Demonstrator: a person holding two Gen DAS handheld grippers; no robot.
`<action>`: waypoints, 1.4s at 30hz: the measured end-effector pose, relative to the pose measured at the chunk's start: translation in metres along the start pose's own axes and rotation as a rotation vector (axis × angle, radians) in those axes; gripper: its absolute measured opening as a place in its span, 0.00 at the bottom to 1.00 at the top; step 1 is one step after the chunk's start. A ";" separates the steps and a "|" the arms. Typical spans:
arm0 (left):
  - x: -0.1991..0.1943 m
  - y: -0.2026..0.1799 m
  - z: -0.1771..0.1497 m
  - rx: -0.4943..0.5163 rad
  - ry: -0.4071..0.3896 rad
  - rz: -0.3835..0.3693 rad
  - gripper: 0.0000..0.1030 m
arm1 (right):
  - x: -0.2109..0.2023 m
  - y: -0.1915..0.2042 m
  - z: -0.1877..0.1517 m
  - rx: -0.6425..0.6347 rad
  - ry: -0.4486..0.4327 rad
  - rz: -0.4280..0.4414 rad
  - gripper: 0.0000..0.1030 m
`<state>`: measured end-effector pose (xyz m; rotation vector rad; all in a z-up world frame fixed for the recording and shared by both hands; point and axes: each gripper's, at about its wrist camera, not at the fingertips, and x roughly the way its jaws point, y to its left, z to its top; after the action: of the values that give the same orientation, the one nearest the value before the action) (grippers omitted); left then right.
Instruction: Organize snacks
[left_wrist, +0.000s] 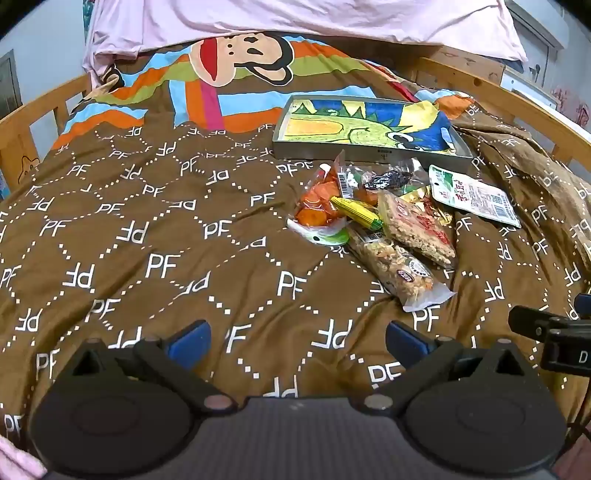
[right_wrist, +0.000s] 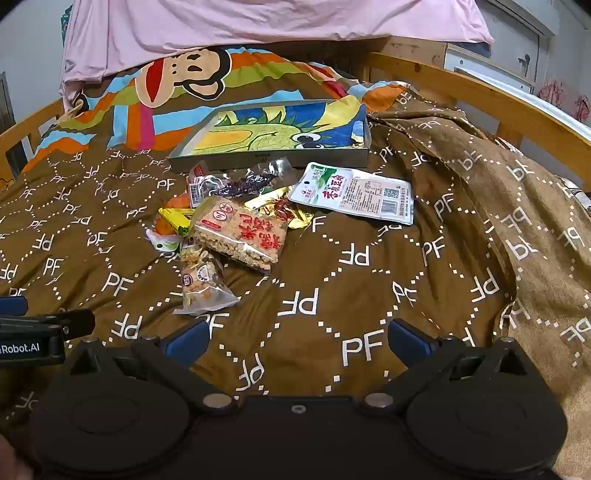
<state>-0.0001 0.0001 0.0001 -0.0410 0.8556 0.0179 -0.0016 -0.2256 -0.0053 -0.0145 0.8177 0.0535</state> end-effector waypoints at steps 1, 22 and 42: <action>0.000 0.000 0.000 0.002 0.004 0.001 1.00 | 0.000 0.000 0.000 -0.001 0.000 -0.001 0.99; 0.000 0.004 0.000 0.002 0.004 -0.002 1.00 | 0.001 0.000 0.000 0.000 0.000 0.000 0.99; 0.001 0.004 0.000 0.001 0.005 -0.002 1.00 | 0.003 0.000 -0.001 -0.001 0.002 0.000 0.99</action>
<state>0.0002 0.0036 -0.0007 -0.0411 0.8609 0.0156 -0.0003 -0.2254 -0.0076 -0.0152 0.8202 0.0535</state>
